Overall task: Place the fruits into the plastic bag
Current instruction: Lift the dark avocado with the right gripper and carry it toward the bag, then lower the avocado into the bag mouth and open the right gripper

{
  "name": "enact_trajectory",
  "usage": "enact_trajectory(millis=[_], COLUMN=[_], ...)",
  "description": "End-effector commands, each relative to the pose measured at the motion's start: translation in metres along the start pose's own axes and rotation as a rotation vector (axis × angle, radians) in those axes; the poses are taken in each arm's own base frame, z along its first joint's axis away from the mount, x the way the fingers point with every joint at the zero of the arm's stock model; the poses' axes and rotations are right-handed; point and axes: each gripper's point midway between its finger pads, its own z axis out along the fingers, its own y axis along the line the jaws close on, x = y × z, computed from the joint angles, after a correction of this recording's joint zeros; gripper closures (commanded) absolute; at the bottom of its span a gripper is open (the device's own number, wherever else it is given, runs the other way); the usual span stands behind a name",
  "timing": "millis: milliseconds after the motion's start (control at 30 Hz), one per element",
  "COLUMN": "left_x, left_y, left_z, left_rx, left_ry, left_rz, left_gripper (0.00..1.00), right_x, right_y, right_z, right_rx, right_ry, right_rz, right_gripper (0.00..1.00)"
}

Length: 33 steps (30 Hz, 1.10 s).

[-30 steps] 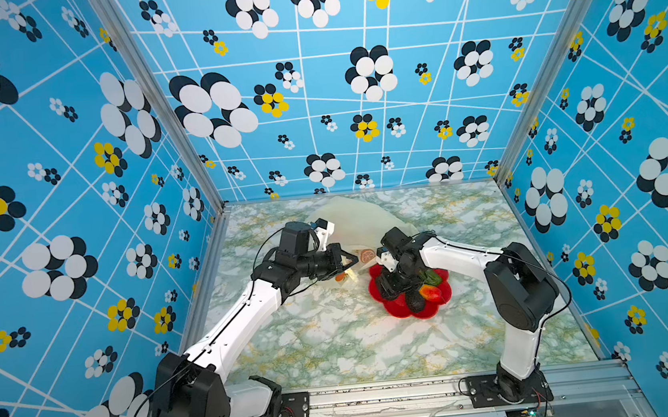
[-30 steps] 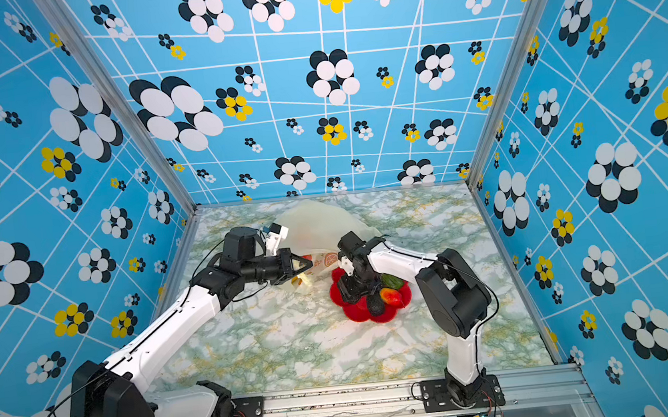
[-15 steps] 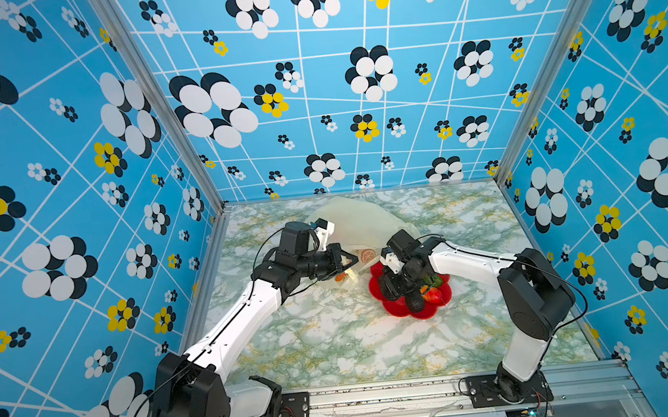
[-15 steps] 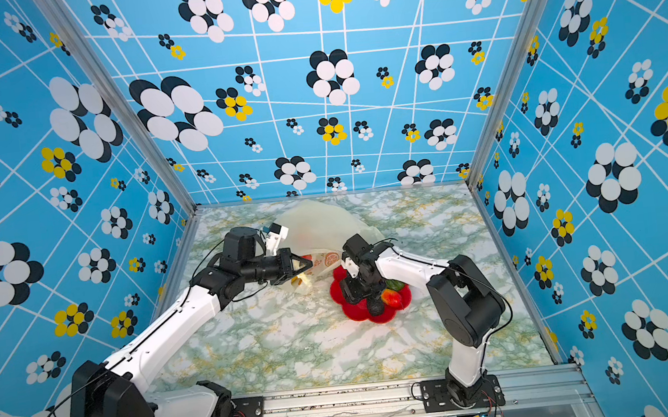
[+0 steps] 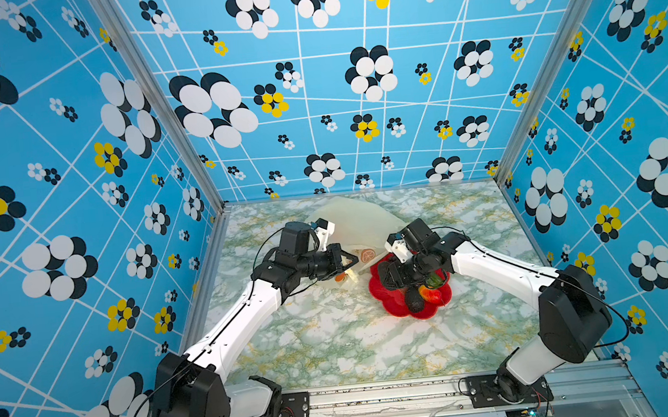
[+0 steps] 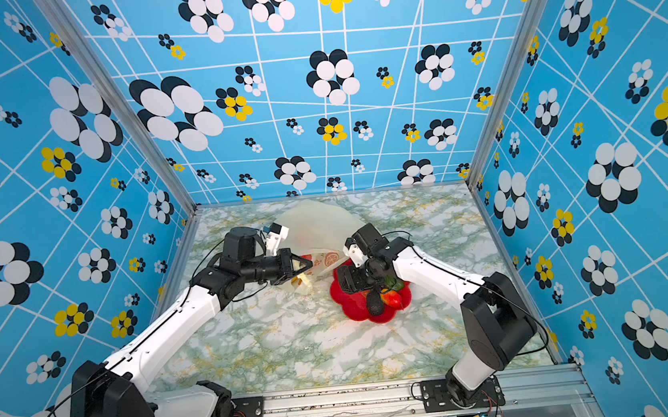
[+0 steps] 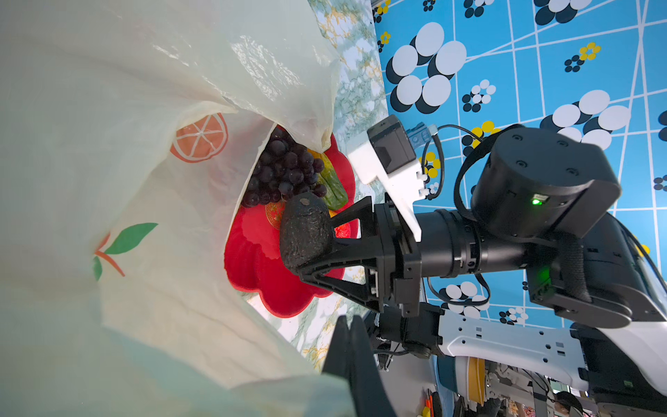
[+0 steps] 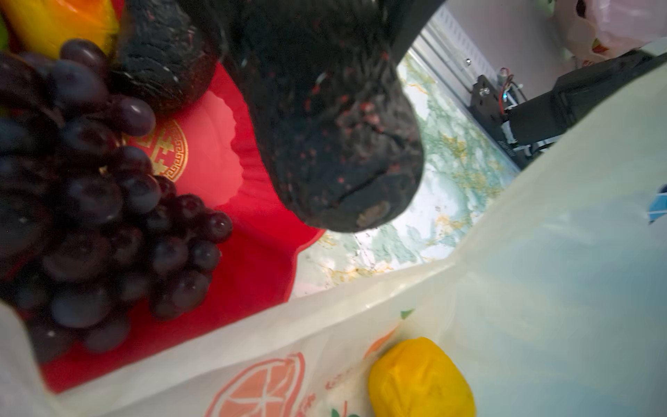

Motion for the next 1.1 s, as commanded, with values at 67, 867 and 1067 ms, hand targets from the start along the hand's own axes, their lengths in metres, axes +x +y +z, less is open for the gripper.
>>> enact_trajectory(millis=[67, 867, 1067], left_x=[0.007, 0.003, 0.017], left_y=[-0.007, -0.039, -0.034], left_z=[-0.001, 0.006, 0.007], left_rx=[0.028, 0.132, 0.118], left_ry=[0.040, 0.056, 0.065], left_rz=[0.050, 0.151, 0.140], left_gripper=[1.00, 1.00, 1.00], right_x=[-0.033, -0.092, -0.155], right_y=[0.034, 0.085, 0.046], right_z=[-0.010, 0.059, 0.051], right_rx=[-0.127, -0.332, -0.172], right_ry=[-0.029, 0.056, -0.176], right_rz=[0.028, 0.128, 0.205], right_gripper=[0.60, 0.60, 0.56])
